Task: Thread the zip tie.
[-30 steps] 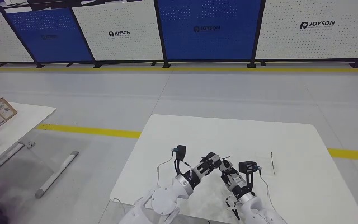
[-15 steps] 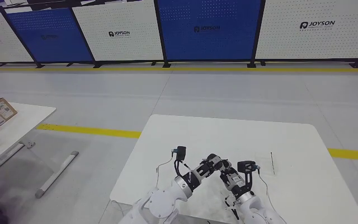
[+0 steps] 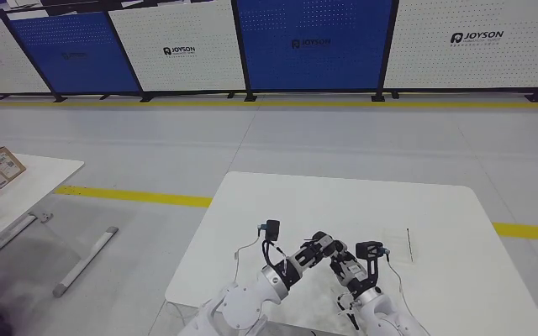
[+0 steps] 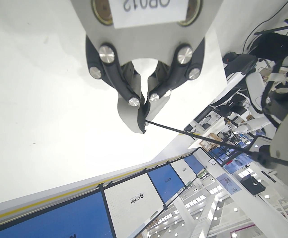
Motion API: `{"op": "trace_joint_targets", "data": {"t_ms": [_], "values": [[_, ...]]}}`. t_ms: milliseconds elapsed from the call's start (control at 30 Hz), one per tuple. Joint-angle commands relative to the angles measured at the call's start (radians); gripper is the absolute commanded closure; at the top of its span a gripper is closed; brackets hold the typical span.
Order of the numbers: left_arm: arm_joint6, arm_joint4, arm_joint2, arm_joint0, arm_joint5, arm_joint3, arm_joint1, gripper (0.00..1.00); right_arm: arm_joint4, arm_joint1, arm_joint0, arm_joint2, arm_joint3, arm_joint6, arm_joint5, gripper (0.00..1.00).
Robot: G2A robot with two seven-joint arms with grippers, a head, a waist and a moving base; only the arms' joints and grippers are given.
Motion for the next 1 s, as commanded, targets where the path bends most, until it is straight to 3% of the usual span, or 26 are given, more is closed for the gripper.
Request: {"op": "trace_joint_targets", "data": {"t_ms": [0,33,67,100,300,500,600,800,967], "values": [[0.006,0.002,-0.002,0.001,0.002,0.001,0.000,1.00,0.009,-0.001,0.000,0.000,0.000,-0.005,-0.004,1.00],[0.014,0.003,-0.002,0.000,0.007,0.003,0.000,1.00,0.017,-0.001,0.000,0.001,0.000,-0.009,-0.010,1.00],[0.022,0.002,-0.003,-0.001,0.011,0.005,0.000,1.00,0.022,-0.001,-0.001,0.002,0.000,-0.012,-0.015,0.62],[0.029,0.000,-0.003,-0.003,0.015,0.007,-0.001,1.00,0.026,-0.001,-0.002,0.004,-0.001,-0.016,-0.020,0.00],[0.100,-0.038,-0.015,-0.024,0.046,0.027,-0.008,1.00,0.065,0.004,-0.030,0.038,-0.021,-0.083,-0.058,0.00],[0.148,-0.059,-0.022,-0.058,0.115,0.066,-0.015,1.00,0.132,0.023,-0.120,0.143,-0.064,-0.177,-0.166,0.00],[0.157,-0.054,-0.015,-0.072,0.124,0.082,-0.018,1.00,0.150,0.037,-0.183,0.194,-0.128,-0.221,-0.166,0.00],[0.128,0.059,0.007,-0.079,0.143,0.093,-0.013,1.00,0.188,0.064,-0.313,0.279,-0.235,-0.313,-0.166,0.00],[0.128,0.059,0.007,-0.079,0.143,0.093,-0.013,1.00,0.188,0.064,-0.313,0.279,-0.235,-0.313,-0.166,0.00]]}}
